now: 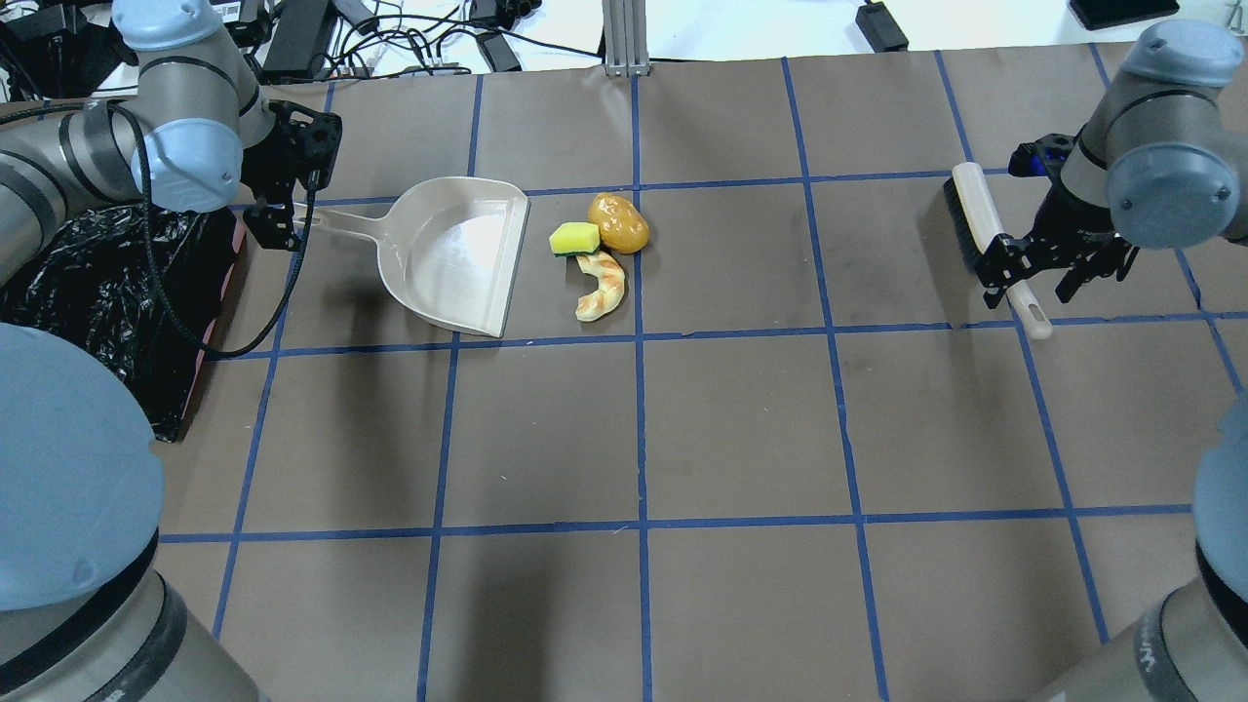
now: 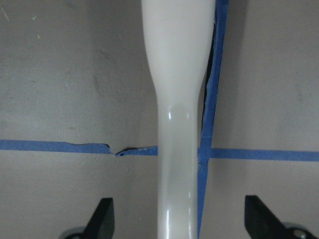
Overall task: Sweep and dump trash into bin
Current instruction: 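Grasp the white dustpan handle with the left gripper while the right lowers onto the brush, then close the right gripper on the white brush handle and lift it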
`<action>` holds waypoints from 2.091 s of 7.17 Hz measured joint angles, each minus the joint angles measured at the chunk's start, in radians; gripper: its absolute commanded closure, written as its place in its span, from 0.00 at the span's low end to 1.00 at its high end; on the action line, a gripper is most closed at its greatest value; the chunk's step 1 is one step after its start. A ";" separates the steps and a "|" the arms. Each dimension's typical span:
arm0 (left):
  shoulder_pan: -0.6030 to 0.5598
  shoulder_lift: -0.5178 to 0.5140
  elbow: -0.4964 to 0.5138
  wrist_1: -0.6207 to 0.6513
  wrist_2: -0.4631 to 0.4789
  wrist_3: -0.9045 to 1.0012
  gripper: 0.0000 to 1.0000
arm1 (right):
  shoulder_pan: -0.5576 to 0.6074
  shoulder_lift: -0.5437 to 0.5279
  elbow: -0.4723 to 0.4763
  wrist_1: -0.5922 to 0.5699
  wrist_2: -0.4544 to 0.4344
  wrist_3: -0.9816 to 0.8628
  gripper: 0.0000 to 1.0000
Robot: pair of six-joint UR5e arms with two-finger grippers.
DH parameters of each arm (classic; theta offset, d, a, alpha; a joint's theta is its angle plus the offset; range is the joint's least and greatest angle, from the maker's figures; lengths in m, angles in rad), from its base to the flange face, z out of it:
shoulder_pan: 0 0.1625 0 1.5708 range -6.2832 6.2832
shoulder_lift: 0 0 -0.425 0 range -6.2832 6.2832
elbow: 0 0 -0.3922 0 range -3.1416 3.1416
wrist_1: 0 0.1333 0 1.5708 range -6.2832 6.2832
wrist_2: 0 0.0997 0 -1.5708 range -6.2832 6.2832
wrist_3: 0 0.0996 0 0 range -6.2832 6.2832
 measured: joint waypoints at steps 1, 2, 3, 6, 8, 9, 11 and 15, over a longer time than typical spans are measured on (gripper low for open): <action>0.007 -0.008 0.000 0.001 -0.016 0.000 0.00 | 0.000 0.002 0.000 0.000 -0.002 0.001 0.19; 0.011 -0.016 0.000 0.002 -0.033 -0.001 0.00 | 0.000 0.003 0.000 0.000 -0.002 0.002 0.20; 0.012 -0.024 0.000 0.007 -0.040 -0.002 0.04 | 0.000 0.004 0.000 -0.001 -0.003 0.003 0.29; 0.013 -0.035 -0.001 0.019 -0.070 -0.004 0.16 | 0.000 0.015 0.000 -0.003 -0.003 0.003 0.37; 0.012 -0.036 -0.004 0.020 -0.078 -0.003 0.34 | 0.000 0.017 0.000 -0.003 -0.003 0.004 0.36; 0.012 -0.036 -0.006 0.021 -0.079 -0.003 0.45 | 0.000 0.015 -0.001 -0.004 -0.003 0.004 0.37; 0.011 -0.036 -0.007 0.022 -0.079 -0.004 0.55 | 0.000 0.012 -0.004 -0.004 -0.003 0.003 0.48; 0.004 -0.033 -0.006 0.024 -0.068 -0.047 0.59 | 0.000 0.011 -0.005 0.006 -0.002 0.003 1.00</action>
